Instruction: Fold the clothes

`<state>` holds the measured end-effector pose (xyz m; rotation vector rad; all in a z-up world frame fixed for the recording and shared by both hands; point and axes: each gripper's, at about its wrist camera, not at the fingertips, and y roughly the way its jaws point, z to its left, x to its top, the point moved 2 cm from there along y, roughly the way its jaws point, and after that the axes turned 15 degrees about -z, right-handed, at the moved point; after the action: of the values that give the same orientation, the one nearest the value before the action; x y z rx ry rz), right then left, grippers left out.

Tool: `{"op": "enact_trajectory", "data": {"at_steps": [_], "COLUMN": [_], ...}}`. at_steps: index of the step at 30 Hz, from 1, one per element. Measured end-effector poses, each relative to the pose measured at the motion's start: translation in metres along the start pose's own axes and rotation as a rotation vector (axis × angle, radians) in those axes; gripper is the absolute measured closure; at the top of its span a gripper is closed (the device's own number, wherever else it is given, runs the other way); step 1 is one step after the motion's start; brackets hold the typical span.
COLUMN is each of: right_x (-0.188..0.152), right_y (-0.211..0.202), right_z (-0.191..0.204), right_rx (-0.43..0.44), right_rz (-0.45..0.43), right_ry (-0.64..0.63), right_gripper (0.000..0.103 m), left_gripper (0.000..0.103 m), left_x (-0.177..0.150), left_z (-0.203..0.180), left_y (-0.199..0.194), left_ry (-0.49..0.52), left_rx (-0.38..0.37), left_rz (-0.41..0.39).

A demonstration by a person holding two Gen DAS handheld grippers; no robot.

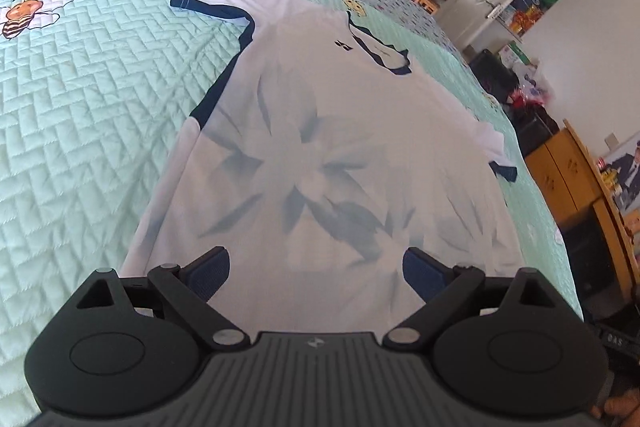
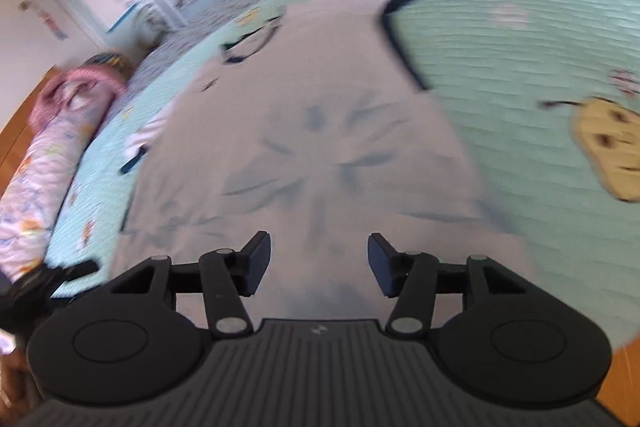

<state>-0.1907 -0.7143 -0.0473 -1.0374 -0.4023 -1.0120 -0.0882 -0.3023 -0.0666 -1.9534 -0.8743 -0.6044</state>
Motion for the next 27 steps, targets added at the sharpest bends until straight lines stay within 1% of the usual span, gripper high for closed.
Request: {"op": "enact_trajectory", "data": {"at_steps": [3,4,5,7,9,12,15,17,19,21,25,27], "right_x": [-0.004,-0.007,-0.011,-0.02,-0.022,-0.019,-0.011,-0.005,-0.002,-0.002,-0.004,-0.004], "right_y": [0.017,0.026,0.036,0.053,0.054,0.052,0.051,0.054,0.059,0.067,0.079,0.084], "right_z": [0.02,0.021,0.02,0.014,0.016,0.029,0.039,0.043,0.05,0.06,0.085,0.097], "right_rx": [0.034,0.029,0.009,-0.081,-0.093,-0.105,-0.108,-0.107,-0.103,-0.092,-0.058,-0.048], "right_rz": [0.028,0.045,0.068,0.121,0.119,0.125,0.11,0.095,0.086,0.085,0.086,0.087], "right_ry": [-0.044,-0.06,-0.075,-0.112,-0.137,-0.2,-0.232,-0.238,-0.249,-0.263,-0.288,-0.311], "right_gripper": [0.044,0.041,0.04,0.041,0.04,0.04,0.04,0.04,0.04,0.04,0.04,0.04], "left_gripper": [0.007,0.005,0.005,0.005,0.006,0.006,0.006,0.005,0.006,0.006,0.007,0.007], "left_x": [-0.009,-0.012,-0.014,-0.015,-0.011,0.001,0.016,0.022,0.024,0.022,0.019,0.019], "left_z": [0.008,0.011,0.012,0.008,0.006,0.008,0.013,0.024,0.038,0.049,0.058,0.061], "left_y": [0.009,0.012,0.014,0.013,0.007,-0.008,-0.019,-0.02,-0.015,-0.01,0.001,0.007], "left_ry": [0.012,0.016,0.027,0.076,0.077,0.056,0.143,0.172,0.163,0.134,0.06,0.021], "left_rx": [0.037,0.049,0.058,0.055,0.039,0.015,0.072,0.091,0.123,0.125,0.047,0.026], "left_rz": [0.009,0.013,0.018,0.037,0.035,-0.029,-0.116,-0.13,-0.115,-0.101,-0.062,-0.045]}}
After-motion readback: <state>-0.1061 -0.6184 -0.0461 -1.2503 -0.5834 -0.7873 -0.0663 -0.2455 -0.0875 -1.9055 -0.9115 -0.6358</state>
